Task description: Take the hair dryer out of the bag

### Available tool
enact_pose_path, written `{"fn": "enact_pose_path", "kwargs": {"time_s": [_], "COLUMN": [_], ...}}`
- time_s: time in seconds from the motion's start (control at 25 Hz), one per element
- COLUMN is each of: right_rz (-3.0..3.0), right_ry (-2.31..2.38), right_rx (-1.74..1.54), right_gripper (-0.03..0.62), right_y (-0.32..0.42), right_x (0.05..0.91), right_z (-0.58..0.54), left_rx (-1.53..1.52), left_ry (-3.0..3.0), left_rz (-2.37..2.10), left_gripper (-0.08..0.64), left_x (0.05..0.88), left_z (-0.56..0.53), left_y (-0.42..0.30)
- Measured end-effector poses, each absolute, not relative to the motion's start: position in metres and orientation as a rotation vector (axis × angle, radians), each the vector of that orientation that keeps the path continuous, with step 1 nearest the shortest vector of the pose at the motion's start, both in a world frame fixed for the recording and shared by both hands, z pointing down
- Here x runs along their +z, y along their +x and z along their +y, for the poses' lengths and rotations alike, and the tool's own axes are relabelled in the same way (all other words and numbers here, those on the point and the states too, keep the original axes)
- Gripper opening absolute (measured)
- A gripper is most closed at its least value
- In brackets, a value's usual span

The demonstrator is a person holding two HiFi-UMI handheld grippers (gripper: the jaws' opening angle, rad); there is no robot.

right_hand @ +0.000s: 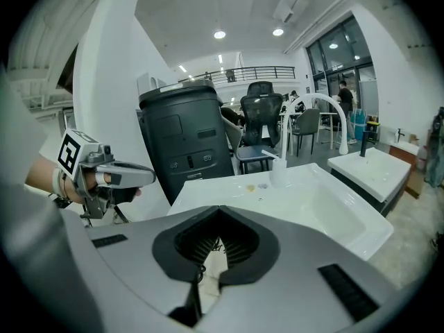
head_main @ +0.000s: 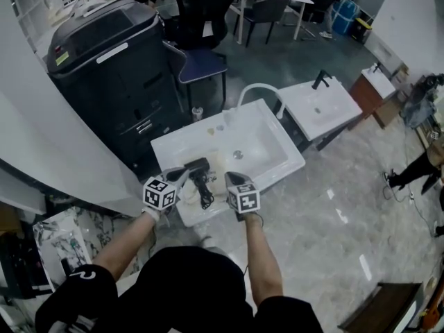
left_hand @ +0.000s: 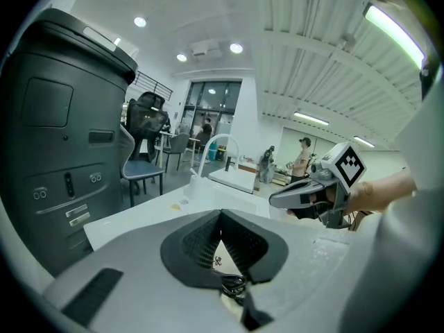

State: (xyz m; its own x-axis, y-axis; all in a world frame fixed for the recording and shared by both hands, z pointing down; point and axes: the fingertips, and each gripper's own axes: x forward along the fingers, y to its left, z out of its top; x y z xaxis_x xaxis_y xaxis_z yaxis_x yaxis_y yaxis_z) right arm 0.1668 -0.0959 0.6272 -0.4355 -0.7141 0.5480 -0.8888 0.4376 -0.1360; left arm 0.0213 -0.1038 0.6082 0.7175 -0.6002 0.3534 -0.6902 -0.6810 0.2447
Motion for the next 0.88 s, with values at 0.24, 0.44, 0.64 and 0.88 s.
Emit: {"fn": "enact_pose_path", "kwargs": {"time_s": [0.24, 0.44, 0.64, 0.88], "right_rz": [-2.288, -2.272, -2.282, -2.287], "right_ry": [1.36, 1.34, 1.345, 1.351], "right_rx": [0.564, 0.561, 0.547, 0.542], "right_gripper": [-0.005, -0.005, -0.005, -0.005], "right_y": [0.167, 0.167, 0.169, 0.169], "right_x": [0.622, 0.623, 0.625, 0.625], "right_z": [-0.094, -0.088, -0.09, -0.092], "left_rx": [0.349, 0.345, 0.335, 0.335], "left_ry": [2.55, 2.543, 2.53, 2.516], "left_rz": [-1.014, -1.026, -1.035, -1.046], "left_gripper": [-0.002, -0.001, -0.001, -0.002], "left_x": [0.61, 0.612, 0.612, 0.617], "left_z": [-0.097, -0.095, -0.094, -0.092], "left_y": [0.018, 0.016, 0.013, 0.01]}}
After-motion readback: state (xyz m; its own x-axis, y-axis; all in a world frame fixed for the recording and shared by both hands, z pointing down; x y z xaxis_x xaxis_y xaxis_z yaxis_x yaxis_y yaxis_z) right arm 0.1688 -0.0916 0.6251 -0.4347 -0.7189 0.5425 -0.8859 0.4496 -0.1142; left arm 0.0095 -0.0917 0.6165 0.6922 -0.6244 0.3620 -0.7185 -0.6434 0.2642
